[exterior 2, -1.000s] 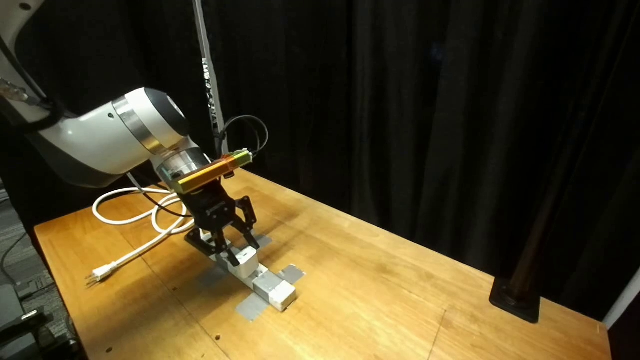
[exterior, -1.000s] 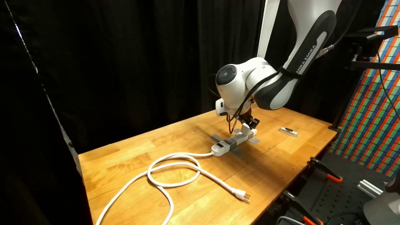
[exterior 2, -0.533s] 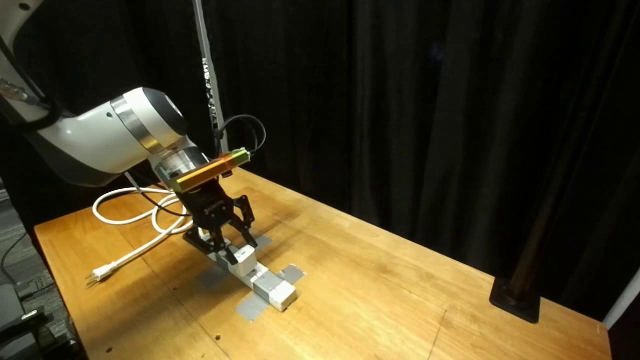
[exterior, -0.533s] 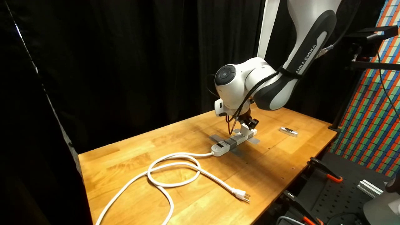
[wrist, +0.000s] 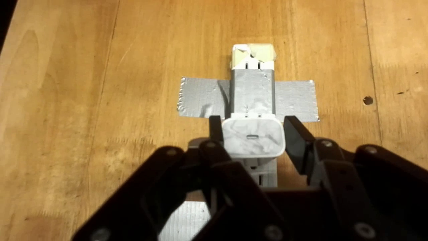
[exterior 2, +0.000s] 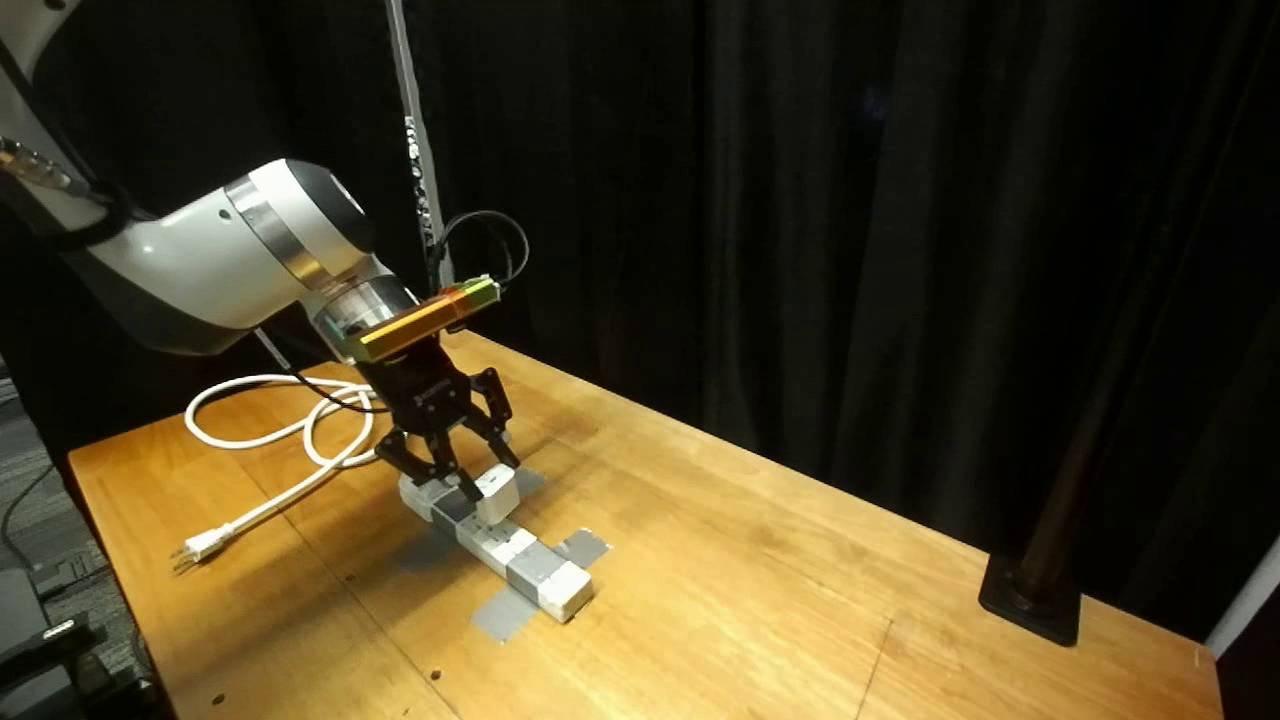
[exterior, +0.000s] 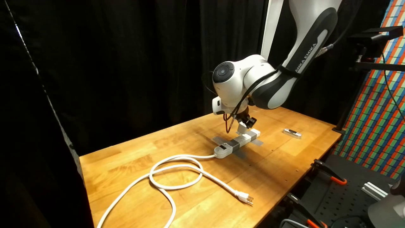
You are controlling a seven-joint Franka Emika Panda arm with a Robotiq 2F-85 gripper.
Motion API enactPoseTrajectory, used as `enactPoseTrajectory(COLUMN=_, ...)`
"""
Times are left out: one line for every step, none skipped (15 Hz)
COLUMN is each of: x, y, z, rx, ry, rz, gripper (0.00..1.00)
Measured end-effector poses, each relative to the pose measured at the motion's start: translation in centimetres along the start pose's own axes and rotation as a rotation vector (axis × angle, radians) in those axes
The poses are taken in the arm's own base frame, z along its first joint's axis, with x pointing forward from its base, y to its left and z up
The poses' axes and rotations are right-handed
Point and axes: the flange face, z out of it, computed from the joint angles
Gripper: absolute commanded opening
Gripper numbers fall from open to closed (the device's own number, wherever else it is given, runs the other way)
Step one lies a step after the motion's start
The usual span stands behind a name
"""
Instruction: Pick up the charger from the table and put it on the adapter
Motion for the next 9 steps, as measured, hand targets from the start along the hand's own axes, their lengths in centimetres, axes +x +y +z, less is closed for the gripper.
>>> enactPoseTrajectory(x=0.0, y=0.2, z=-0.1, rx=-0.003, ry=-0.002, rz=0.001, gripper=0.23)
enactPoseTrajectory(x=0.0, y=0.3, z=-0.1, rx=-0.003, ry=-0.006, rz=0.002, gripper=0.23)
enactPoseTrajectory(x=-0.1, y=0.3, z=-0.1, rx=0.000, ry=-0.012, rz=0.002, gripper=0.23)
enactPoseTrajectory(x=-0.1, y=0.3, z=0.0, rx=0.003, ry=-0.020, rz=0.003, gripper=0.23)
enactPoseTrajectory(x=-0.1, y=0.3, z=0.2, rx=0.011, ry=-0.029, rz=0.004, gripper=0.23)
enactPoseTrajectory(x=-0.2, y=0.3, z=0.4, rx=0.019, ry=-0.036, rz=0.004, gripper=0.23)
enactPoseTrajectory(x=-0.1, y=0.2, z=0.5, rx=0.027, ry=-0.042, rz=0.005, gripper=0.23)
enactPoseTrajectory(x=-0.1, y=0.2, z=0.7, rx=0.037, ry=-0.045, rz=0.004, gripper=0.23)
enactPoseTrajectory(x=0.1, y=0.1, z=0.9, rx=0.046, ry=-0.047, rz=0.001, gripper=0.23)
